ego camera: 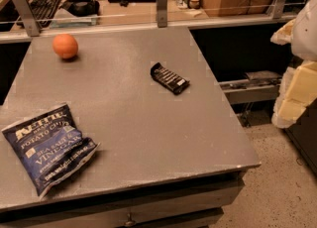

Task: Pick orange

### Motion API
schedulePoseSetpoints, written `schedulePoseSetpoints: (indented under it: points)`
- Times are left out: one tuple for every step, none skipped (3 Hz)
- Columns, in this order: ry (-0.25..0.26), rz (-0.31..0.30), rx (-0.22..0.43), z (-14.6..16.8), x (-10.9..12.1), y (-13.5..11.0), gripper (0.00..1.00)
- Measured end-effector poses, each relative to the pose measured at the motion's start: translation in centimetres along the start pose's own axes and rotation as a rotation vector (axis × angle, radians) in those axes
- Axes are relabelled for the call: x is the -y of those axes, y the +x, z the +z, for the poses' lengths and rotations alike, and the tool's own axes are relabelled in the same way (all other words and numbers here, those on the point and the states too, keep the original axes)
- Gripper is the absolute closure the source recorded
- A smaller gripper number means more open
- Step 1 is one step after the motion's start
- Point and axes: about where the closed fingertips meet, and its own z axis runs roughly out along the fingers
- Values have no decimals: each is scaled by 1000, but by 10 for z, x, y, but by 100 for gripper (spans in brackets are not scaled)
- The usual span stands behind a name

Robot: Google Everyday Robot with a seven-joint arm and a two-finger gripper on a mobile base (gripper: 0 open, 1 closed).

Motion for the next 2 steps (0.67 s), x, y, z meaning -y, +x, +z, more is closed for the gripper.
schedulePoseSetpoints:
  points:
    - [0,0,0,0,0,0,0]
    - [-17,-41,85,19,16,-34,0]
